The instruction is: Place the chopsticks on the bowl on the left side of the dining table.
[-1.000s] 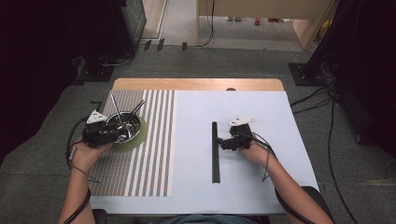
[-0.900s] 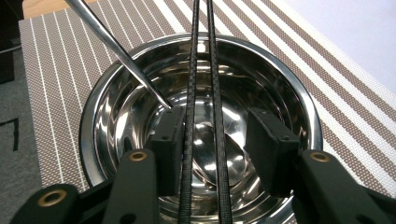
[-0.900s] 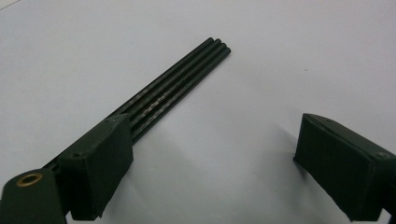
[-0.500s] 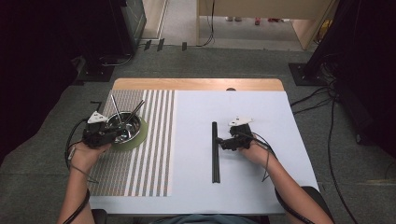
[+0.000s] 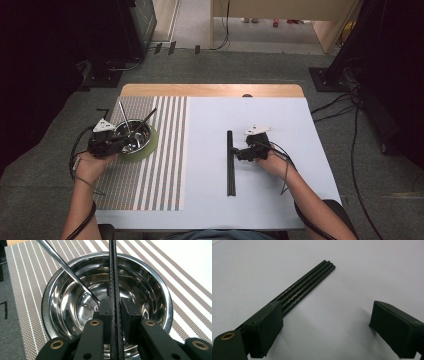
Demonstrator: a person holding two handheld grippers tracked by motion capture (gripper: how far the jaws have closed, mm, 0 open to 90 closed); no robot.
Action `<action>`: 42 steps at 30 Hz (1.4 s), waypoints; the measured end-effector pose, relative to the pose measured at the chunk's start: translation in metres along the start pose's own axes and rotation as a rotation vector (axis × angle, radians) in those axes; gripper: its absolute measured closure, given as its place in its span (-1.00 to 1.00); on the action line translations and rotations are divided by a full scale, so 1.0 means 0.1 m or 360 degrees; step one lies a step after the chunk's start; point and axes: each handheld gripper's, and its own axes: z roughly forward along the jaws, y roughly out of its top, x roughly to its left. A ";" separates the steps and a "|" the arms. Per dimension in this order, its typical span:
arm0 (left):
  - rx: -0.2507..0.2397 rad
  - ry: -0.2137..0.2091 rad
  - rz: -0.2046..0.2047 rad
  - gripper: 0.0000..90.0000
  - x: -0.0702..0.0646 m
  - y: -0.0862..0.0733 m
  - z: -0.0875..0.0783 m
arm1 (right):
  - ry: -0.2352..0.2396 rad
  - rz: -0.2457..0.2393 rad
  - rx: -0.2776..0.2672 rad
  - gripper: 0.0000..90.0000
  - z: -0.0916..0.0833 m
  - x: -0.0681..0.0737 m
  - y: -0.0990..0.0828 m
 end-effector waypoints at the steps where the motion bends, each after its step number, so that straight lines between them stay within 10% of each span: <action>1: 0.0003 -0.0004 0.0005 0.79 0.00 0.00 0.00 | 0.0000 0.0001 0.0000 -0.76 0.00 0.00 0.00; 10: -0.0022 -0.0002 -0.0011 0.77 0.02 0.00 0.00 | 0.0000 0.0001 0.0000 -0.76 0.00 0.00 0.00; 23: -0.0188 0.0098 -0.0086 0.20 -0.03 -0.08 -0.24 | 0.0000 0.0000 -0.0001 -0.76 0.00 0.00 0.00; 42: -0.0189 0.0213 -0.0154 -0.10 -0.04 -0.33 -0.44 | 0.0003 0.0006 0.0001 -0.76 0.00 0.00 0.00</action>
